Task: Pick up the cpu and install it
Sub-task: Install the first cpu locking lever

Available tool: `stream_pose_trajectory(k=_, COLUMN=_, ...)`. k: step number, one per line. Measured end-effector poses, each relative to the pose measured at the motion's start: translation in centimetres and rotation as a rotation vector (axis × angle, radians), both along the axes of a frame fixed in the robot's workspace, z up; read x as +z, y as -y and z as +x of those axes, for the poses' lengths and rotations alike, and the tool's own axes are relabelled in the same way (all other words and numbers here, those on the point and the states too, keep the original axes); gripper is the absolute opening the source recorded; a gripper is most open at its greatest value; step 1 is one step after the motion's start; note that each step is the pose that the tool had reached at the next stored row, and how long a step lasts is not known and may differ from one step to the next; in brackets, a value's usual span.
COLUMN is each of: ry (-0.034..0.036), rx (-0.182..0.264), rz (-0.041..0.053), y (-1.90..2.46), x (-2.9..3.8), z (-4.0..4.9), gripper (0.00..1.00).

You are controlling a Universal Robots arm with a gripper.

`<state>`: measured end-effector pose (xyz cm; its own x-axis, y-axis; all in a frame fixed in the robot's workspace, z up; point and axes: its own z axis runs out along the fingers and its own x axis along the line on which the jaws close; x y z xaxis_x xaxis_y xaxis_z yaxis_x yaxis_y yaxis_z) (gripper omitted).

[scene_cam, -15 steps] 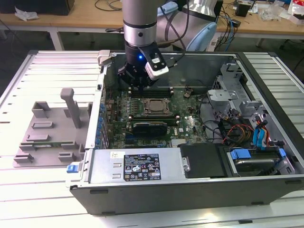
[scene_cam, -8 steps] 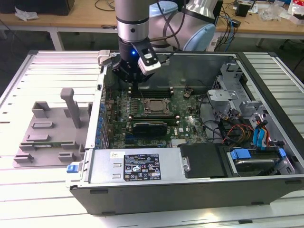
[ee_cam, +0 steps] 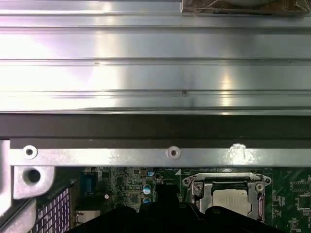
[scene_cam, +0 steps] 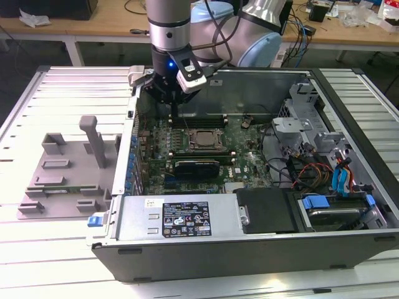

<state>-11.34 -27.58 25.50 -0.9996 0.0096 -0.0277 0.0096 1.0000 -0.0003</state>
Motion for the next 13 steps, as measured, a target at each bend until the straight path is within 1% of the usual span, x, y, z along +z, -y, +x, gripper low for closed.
stream_pose_trajectory(k=3, ry=0.0, rx=0.0, rz=-0.0002, y=0.0, x=0.0, z=0.0, gripper=0.11)
stream_pose_trajectory(k=5, ry=0.0, rx=0.0, rz=-0.0001, y=-0.01, x=0.0, z=0.16, gripper=0.11)
stream_pose_trajectory(k=7, ry=0.0, rx=0.0, rz=-0.0002, y=0.0, x=0.0, z=0.94, gripper=0.11)
stream_pose_trajectory(k=10, ry=-0.0001, rx=0.0, rz=-0.0002, y=0.0, x=0.0, z=1.53, gripper=0.11)
stream_pose_trajectory(k=12, ry=0.0, rx=0.0, rz=-0.0001, y=0.0, x=0.0, z=2.05, gripper=0.11)
stream_pose_trajectory(k=13, ry=0.0, rx=0.0, rz=-0.0001, y=0.0, x=0.0, z=2.48, gripper=0.11)
